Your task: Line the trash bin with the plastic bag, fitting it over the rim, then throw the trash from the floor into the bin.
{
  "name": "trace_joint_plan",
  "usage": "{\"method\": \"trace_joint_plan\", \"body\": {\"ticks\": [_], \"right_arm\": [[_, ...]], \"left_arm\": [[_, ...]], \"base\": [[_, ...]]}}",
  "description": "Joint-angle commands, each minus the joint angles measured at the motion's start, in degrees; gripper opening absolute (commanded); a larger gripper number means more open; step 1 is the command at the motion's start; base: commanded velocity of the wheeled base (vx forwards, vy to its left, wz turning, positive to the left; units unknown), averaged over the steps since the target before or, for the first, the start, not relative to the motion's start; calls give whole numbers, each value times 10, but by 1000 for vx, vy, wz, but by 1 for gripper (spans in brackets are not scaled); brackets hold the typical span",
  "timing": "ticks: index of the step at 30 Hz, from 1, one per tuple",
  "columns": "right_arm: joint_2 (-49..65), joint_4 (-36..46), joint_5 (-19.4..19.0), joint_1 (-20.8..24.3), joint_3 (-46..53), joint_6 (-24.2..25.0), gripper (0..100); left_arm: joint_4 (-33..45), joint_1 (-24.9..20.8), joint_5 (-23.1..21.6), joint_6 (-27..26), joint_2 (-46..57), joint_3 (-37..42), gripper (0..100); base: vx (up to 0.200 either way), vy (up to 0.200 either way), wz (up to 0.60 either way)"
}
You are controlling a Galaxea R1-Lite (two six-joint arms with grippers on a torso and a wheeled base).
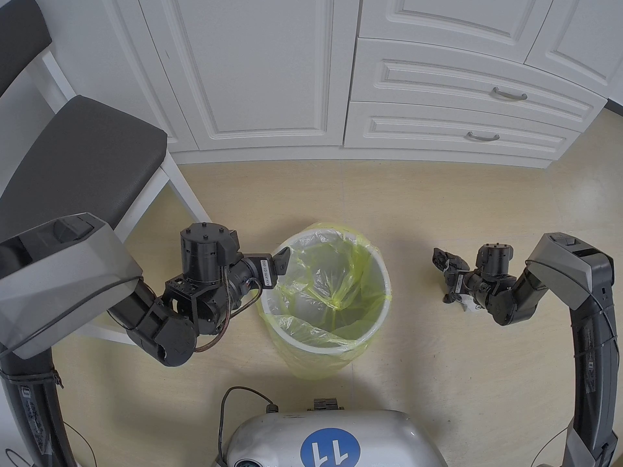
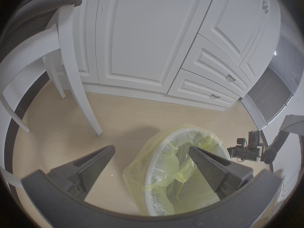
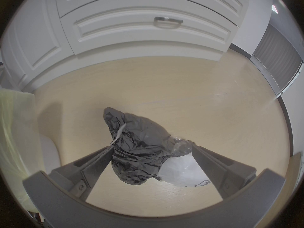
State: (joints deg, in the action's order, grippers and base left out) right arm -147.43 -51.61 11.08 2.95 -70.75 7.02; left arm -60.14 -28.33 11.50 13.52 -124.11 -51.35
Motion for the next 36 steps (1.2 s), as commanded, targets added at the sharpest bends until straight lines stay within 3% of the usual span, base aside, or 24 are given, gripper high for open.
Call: {"method": "trace_joint_plan", "body": {"ticks": [1, 7, 17, 18, 29, 33, 36], "right_arm": [[-43, 0, -1, -10, -21, 0, 100], [-80, 6, -1, -18, -62, 14, 100], [-88, 86, -2, -25, -103, 57, 100], [-88, 92, -2, -25, -105, 61, 0], [-79, 100, -5, -28, -98, 62, 0], [-28, 101, -9, -23, -61, 62, 0], [60, 94, -41, -15, 8, 58, 0]], "left_arm": [[-1, 1, 0, 0, 3, -2, 100], [-3, 2, 1, 1, 2, -5, 100], [-9, 7, 6, 0, 9, -2, 100], [-9, 8, 6, 0, 11, -2, 100], [-12, 10, 6, -1, 23, 2, 100], [-11, 10, 6, -1, 34, 7, 100], [-11, 9, 4, -2, 49, 16, 100]], "base": [[0, 0, 0], [0, 0, 0], [0, 0, 0], [0, 0, 0], [0, 0, 0], [0, 0, 0], [0, 0, 0]]}}
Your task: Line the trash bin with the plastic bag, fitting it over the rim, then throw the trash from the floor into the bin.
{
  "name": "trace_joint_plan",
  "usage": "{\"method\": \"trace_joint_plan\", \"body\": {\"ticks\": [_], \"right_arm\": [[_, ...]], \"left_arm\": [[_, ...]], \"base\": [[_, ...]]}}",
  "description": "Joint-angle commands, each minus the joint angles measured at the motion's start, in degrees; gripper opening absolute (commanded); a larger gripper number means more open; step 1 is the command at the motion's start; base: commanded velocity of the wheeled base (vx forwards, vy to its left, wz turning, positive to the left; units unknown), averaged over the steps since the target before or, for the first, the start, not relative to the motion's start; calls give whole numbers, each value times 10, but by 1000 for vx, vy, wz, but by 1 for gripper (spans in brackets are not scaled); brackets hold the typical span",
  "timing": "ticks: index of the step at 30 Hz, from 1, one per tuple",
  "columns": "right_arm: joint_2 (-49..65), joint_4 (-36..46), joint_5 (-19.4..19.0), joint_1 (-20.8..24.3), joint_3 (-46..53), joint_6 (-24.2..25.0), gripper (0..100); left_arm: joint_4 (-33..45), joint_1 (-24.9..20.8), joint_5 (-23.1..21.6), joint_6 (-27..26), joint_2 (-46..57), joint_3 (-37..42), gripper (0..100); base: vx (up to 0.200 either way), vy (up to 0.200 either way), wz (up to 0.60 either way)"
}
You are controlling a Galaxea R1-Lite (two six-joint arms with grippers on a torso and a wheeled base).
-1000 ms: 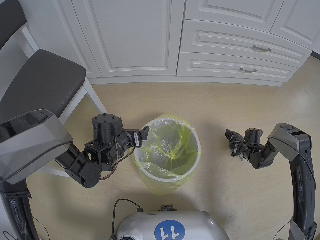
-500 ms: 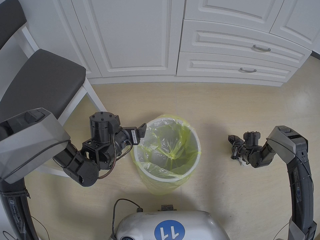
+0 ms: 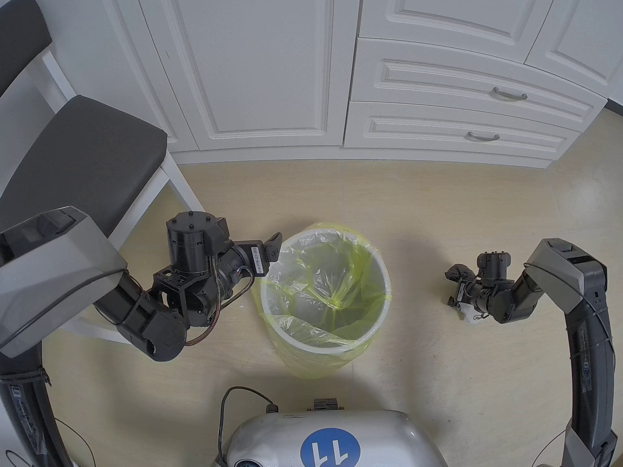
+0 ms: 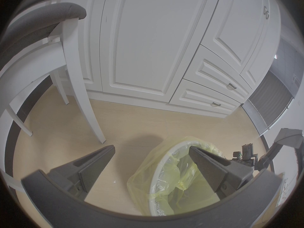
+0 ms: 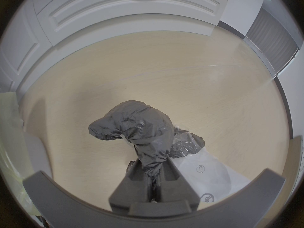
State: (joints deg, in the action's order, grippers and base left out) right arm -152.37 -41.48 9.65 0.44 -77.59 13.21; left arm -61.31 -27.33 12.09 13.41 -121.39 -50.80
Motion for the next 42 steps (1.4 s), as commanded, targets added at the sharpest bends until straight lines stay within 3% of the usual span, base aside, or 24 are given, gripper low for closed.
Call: {"method": "trace_joint_plan", "body": {"ticks": [1, 5, 12, 19, 23, 26, 32, 38, 42], "right_arm": [[133, -9, -32, 13, 95, -5, 0], [226, -19, -45, 31, 158, -9, 0], [349, -127, -24, 143, 246, -5, 0], [360, -225, -10, 244, 222, 5, 0], [343, -271, -7, 276, 224, 33, 0], [332, -309, -7, 316, 228, 81, 0], [313, -322, -20, 345, 235, 137, 0], [285, -321, -64, 364, 246, 208, 0], [253, -324, -75, 365, 241, 213, 0]], "left_arm": [[1, -1, -2, -1, 26, 12, 100], [1, -3, -4, -8, 41, 25, 100], [0, -16, -6, -43, 96, 62, 100], [0, -18, -1, -69, 143, 89, 100], [0, -13, 0, -92, 171, 98, 100], [0, 0, -1, -130, 206, 121, 100], [0, 4, -2, -145, 238, 140, 100], [0, 14, -4, -146, 236, 134, 100], [0, 16, -4, -149, 238, 135, 100]], "base": [[0, 0, 0], [0, 0, 0], [0, 0, 0], [0, 0, 0], [0, 0, 0], [0, 0, 0], [0, 0, 0], [0, 0, 0], [0, 0, 0]]}}
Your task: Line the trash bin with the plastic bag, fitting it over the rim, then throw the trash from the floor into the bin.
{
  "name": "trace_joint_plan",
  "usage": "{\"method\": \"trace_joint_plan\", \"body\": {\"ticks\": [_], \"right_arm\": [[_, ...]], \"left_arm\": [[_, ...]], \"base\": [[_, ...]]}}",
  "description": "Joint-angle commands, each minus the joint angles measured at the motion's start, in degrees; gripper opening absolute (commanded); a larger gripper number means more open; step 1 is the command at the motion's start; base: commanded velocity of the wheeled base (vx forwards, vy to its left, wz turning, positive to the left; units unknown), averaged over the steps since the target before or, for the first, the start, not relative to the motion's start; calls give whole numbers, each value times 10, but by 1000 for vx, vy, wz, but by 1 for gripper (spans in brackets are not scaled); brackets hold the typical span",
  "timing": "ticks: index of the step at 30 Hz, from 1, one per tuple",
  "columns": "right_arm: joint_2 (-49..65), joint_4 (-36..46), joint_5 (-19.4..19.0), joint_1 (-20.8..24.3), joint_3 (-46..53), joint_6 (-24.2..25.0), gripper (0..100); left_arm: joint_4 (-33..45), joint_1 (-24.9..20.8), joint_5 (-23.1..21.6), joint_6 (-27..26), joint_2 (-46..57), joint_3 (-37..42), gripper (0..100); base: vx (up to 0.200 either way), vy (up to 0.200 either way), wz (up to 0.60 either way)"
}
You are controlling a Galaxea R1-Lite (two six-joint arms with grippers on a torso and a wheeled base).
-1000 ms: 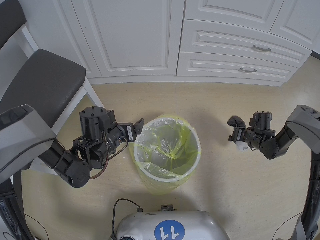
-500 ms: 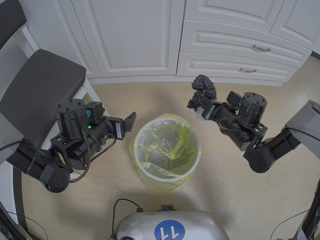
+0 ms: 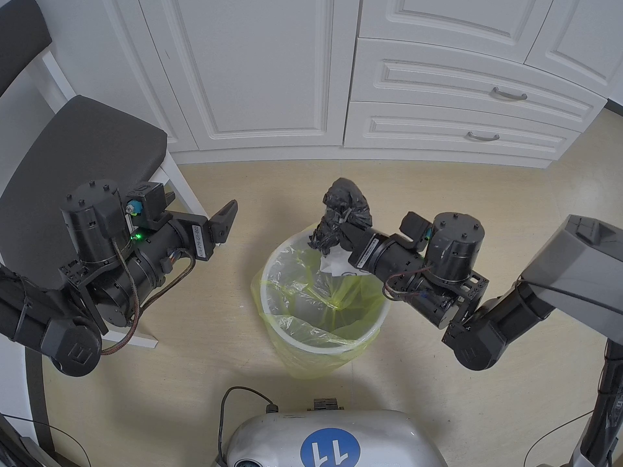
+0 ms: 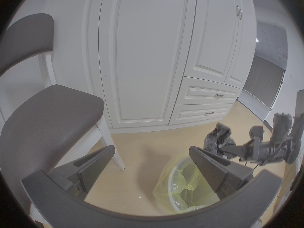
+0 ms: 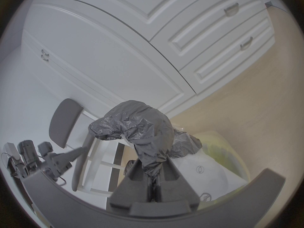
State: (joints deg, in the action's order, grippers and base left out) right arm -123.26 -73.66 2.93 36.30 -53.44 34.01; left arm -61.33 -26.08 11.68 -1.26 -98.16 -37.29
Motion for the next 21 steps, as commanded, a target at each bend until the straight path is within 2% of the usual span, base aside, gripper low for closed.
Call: {"method": "trace_joint_plan", "body": {"ticks": [1, 6, 13, 21], "right_arm": [[-48, -2, -10, 5, -2, 6, 0], [-87, 0, -27, 2, -14, 9, 0], [-140, -4, -38, -4, -45, 55, 0], [-172, -6, -42, -10, -57, 56, 0]], "left_arm": [[0, 3, 0, -3, 6, 1, 100], [0, 3, 0, -6, 4, 1, 100], [0, 3, 1, -9, 3, -2, 100], [0, 4, 1, -10, 0, -2, 100]], "base": [[0, 0, 0], [0, 0, 0], [0, 0, 0], [0, 0, 0]]}}
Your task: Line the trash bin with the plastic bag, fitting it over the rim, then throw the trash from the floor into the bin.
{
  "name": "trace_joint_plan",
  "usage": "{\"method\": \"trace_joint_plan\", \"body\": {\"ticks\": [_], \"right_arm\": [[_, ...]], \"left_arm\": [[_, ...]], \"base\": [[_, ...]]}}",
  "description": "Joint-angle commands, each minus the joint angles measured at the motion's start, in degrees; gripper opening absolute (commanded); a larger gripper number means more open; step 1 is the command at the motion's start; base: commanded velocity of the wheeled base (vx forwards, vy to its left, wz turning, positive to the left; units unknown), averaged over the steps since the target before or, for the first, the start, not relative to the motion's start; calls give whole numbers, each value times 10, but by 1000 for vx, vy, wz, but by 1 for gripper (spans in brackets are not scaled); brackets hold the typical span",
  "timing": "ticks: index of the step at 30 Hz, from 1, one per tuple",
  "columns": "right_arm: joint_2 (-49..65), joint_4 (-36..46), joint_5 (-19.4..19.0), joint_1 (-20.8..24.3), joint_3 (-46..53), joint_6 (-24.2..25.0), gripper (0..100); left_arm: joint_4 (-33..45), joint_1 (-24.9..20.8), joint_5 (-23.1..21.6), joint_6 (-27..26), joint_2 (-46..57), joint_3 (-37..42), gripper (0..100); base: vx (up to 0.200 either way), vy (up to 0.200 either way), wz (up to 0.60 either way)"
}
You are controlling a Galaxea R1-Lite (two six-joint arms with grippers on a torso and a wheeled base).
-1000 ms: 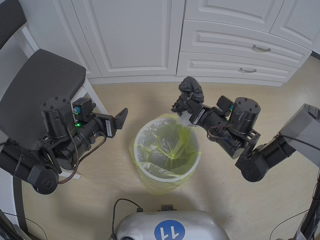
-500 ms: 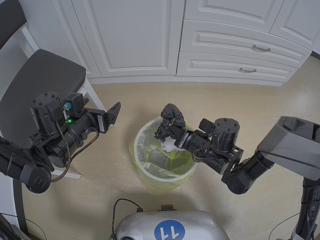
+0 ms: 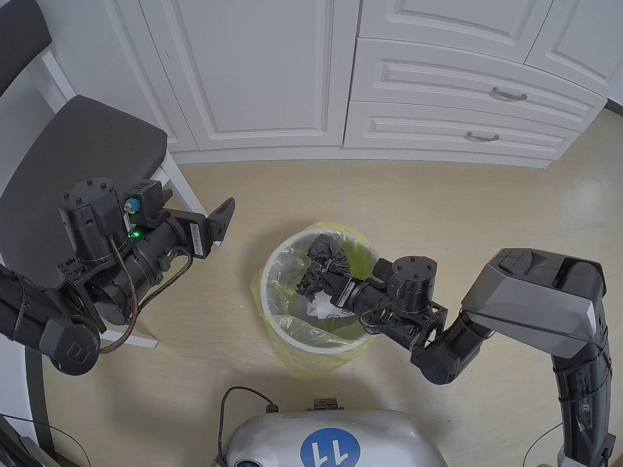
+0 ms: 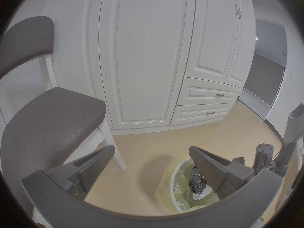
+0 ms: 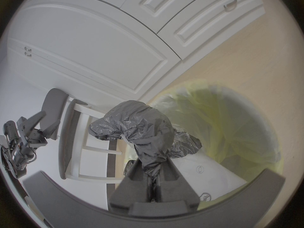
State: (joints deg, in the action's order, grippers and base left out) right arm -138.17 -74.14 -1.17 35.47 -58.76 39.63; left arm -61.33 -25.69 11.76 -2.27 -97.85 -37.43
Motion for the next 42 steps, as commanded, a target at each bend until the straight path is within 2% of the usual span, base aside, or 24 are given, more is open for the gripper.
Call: {"method": "trace_joint_plan", "body": {"ticks": [1, 2, 3, 22, 29, 35, 42], "right_arm": [[-25, -2, -1, -1, -5, 0, 0], [-25, -7, -1, -1, -4, 0, 0], [-25, -10, -1, -1, -4, 0, 100], [-16, -75, -1, -2, 21, -2, 100], [52, -77, -1, -1, 51, -9, 100], [129, -86, -20, 0, 96, -11, 100], [166, -115, -18, -4, 121, -50, 100]], "left_arm": [[0, 0, 0, -1, -3, 0, 100], [0, 0, 0, -4, -4, 0, 100], [0, 1, 0, -5, -4, 0, 100], [0, 1, 0, -6, 10, 4, 100], [0, 0, 0, -6, 8, 4, 100], [0, -1, 1, -6, 11, 5, 100], [0, -5, 0, -6, 20, 10, 100]], "base": [[0, 0, 0], [0, 0, 0], [0, 0, 0], [0, 0, 0], [0, 0, 0], [0, 0, 0], [0, 0, 0]]}}
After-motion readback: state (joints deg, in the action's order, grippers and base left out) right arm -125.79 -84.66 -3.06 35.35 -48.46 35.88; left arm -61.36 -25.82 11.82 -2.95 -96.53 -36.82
